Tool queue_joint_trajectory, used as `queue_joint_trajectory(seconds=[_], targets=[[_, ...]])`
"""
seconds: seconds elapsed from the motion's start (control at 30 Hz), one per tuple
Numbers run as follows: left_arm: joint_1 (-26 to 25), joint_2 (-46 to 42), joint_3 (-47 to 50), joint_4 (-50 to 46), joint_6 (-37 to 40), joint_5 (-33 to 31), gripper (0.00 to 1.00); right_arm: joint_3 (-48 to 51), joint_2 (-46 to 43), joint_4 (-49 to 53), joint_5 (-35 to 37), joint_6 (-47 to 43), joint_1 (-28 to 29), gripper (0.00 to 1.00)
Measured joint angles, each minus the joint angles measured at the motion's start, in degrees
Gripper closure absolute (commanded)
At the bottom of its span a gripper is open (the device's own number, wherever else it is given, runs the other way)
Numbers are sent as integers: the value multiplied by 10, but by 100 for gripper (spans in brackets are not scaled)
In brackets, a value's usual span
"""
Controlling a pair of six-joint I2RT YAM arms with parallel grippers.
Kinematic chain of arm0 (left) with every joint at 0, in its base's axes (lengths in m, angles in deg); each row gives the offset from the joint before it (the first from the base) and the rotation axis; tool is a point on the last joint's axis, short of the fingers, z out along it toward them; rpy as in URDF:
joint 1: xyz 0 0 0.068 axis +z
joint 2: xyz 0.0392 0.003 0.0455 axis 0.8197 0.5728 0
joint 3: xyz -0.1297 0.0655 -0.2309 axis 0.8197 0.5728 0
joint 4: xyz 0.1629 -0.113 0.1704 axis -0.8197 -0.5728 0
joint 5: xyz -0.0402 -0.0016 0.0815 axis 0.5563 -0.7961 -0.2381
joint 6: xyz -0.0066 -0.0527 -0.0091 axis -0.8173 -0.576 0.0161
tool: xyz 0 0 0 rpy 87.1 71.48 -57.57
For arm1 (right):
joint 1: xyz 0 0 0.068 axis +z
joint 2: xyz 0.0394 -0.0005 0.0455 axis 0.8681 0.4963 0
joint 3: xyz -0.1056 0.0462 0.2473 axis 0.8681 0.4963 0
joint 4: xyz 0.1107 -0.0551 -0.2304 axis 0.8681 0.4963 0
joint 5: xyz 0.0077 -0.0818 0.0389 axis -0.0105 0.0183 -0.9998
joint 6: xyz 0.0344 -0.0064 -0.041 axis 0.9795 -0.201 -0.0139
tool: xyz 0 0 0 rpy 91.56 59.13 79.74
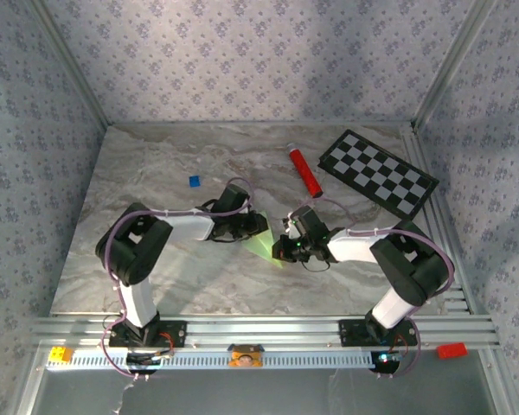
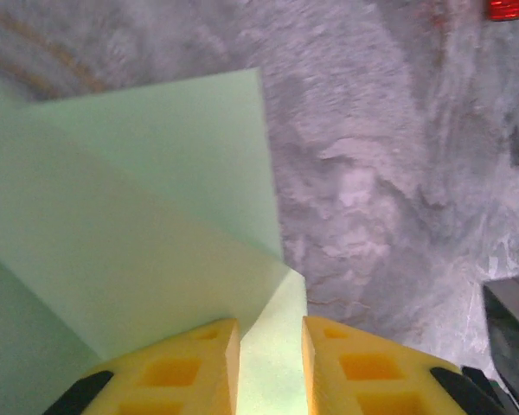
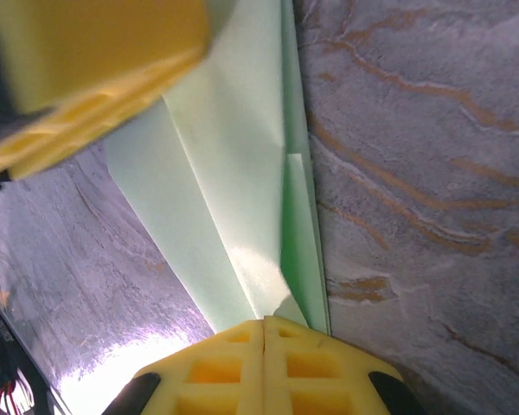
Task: Fold a paper plane with a square sheet of paper (pick it up from the middle)
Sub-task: Fourth fold the wing at the center of the table.
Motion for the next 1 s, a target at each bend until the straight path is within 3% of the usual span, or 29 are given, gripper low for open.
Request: queue_joint_trajectory(seconds=[0.27,0.5,1.0], targets=[[-10,-64,8,1,34,1,89,4,-1,-7,0,9,-2,98],[-37,-38,21,2,37,23,91,6,-1,-11,-2,12,-3,99],[-35,24,6,1,37,11,92,8,-1,-14,-4,17,-4,100]])
